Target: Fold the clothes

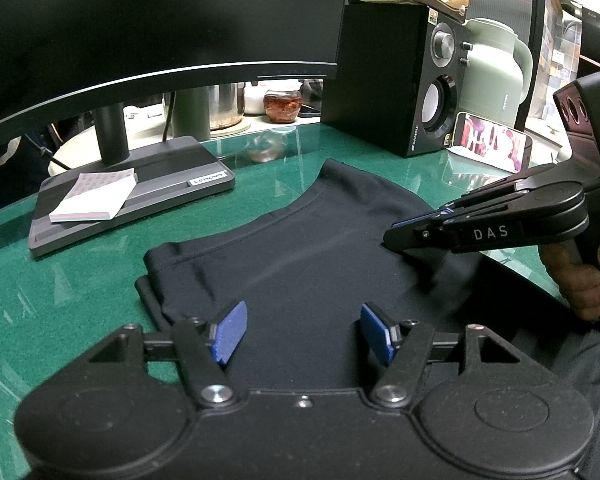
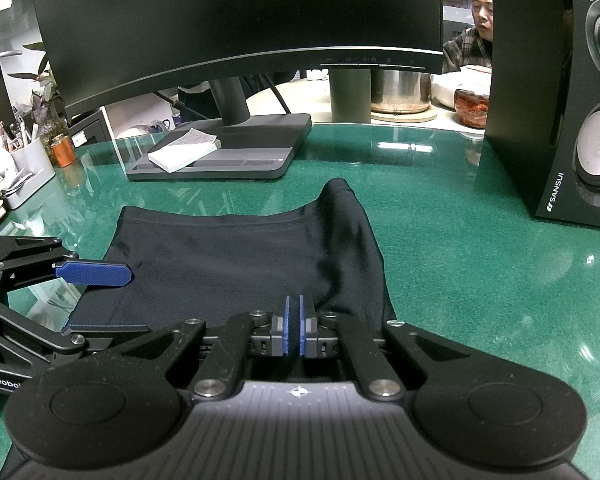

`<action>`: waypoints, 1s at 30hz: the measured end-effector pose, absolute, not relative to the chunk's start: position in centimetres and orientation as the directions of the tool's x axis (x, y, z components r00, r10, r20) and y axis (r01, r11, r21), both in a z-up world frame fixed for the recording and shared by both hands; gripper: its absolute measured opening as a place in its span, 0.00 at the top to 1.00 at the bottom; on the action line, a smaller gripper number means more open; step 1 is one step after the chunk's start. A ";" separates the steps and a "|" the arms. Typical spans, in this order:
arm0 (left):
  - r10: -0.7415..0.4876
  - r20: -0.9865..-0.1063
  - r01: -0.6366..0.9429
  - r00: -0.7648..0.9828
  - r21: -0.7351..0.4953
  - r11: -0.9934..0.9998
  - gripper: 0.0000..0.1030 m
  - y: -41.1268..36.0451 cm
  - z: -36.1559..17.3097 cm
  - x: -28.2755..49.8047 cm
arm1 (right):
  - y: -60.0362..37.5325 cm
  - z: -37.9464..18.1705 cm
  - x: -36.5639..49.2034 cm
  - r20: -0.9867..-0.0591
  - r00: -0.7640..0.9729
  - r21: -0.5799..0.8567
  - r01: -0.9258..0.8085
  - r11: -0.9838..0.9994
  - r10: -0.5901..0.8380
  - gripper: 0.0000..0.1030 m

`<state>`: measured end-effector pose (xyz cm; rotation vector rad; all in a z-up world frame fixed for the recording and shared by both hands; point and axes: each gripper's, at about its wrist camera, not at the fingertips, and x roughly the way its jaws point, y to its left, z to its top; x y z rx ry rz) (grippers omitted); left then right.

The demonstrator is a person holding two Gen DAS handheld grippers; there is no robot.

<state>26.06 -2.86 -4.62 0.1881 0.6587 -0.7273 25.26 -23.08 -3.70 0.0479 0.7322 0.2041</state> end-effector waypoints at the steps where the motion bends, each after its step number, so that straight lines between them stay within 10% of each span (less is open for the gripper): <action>1: -0.555 -0.617 0.669 0.557 -0.062 0.740 0.39 -2.9 -4.6 26.1 | -23.1 -3.7 25.3 -0.659 0.725 0.114 -0.168 0.979 0.202 0.99; 30: -0.555 -0.617 0.674 0.557 -0.054 0.737 0.37 -2.9 -4.7 26.1 | -23.0 -3.7 25.2 -0.658 0.726 0.110 -0.171 0.979 0.200 0.99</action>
